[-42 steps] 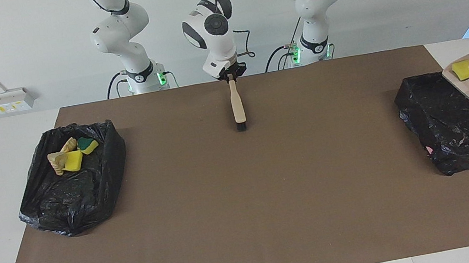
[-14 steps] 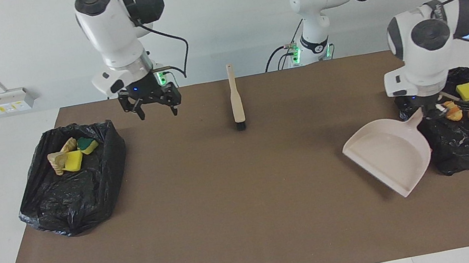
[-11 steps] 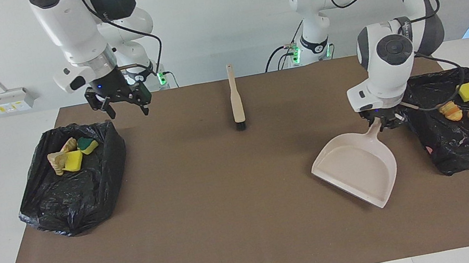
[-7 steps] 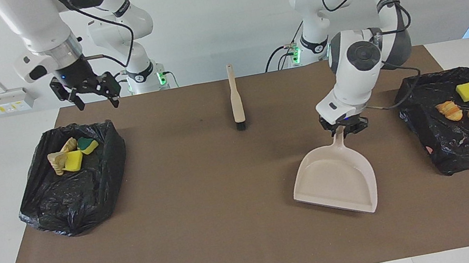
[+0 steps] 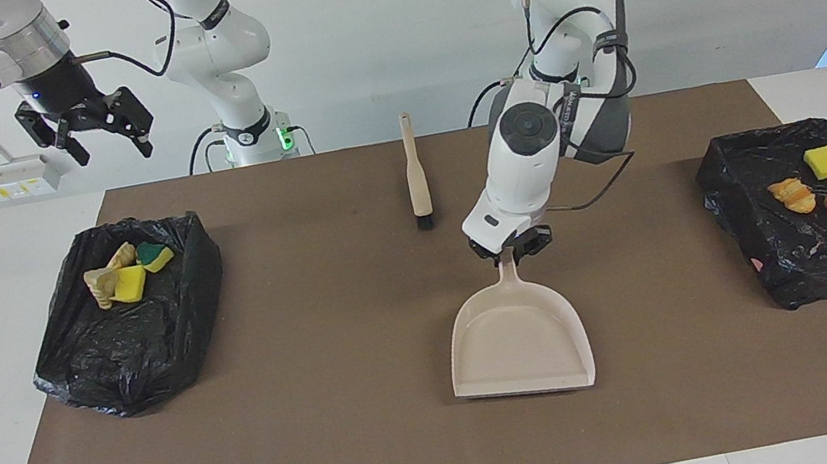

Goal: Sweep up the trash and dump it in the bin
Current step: 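Bring the empty dustpan back to the middle of the table with the left gripper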

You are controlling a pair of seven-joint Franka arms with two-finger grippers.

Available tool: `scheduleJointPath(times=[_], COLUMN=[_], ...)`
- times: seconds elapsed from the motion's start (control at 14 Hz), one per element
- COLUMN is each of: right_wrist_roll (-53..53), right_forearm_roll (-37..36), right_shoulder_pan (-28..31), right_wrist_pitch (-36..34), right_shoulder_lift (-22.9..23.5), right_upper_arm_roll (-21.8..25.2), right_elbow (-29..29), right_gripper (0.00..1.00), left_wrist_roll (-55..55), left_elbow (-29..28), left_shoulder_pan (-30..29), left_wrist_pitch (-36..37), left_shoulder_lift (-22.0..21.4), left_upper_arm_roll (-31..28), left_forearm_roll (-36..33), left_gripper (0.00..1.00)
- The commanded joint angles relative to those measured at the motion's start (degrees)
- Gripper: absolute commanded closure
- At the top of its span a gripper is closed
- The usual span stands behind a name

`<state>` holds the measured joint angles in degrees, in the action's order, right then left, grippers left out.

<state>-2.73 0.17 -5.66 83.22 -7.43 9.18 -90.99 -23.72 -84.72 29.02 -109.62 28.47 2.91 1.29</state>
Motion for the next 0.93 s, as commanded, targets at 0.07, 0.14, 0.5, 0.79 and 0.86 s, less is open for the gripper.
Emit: scheduleJointPath(times=[0.07, 0.14, 0.5, 0.79, 0.86], right_wrist_roll=[3.4, 3.3, 2.9, 2.9, 2.9], right_forearm_roll=[-3.1, -3.2, -2.3, -2.2, -2.2], right_shoulder_pan=[0.0, -0.1, -0.3, -0.3, -0.3], right_wrist_pitch=[-0.3, -0.2, -0.2, -0.2, -0.2], right_shoulder_lift=[-0.9, -0.9, -1.0, -0.9, -0.9], right_upper_arm_roll=[0.4, 0.3, 0.2, 0.2, 0.2], right_elbow=[-0.8, -0.9, -0.9, -0.9, -0.9], right_gripper=[0.0, 0.0, 0.0, 0.0, 0.0], left_wrist_roll=[-10.8, -10.9, -11.0, -10.9, -10.9], left_elbow=[10.9, 10.8, 9.1, 8.6, 8.6], left_shoulder_pan=[2.9, 3.4, 5.7, 5.3, 5.3], left_wrist_pitch=[1.8, 1.6, -0.5, -0.9, -0.1], left_shoulder_lift=[7.7, 7.9, 7.3, 7.1, 7.0], left_upper_arm_roll=[-1.1, -1.1, -1.1, -1.1, -1.1], left_forearm_roll=[1.0, 1.1, 1.7, 1.5, 1.4], left_gripper=[1.0, 1.0, 1.0, 0.0, 0.0])
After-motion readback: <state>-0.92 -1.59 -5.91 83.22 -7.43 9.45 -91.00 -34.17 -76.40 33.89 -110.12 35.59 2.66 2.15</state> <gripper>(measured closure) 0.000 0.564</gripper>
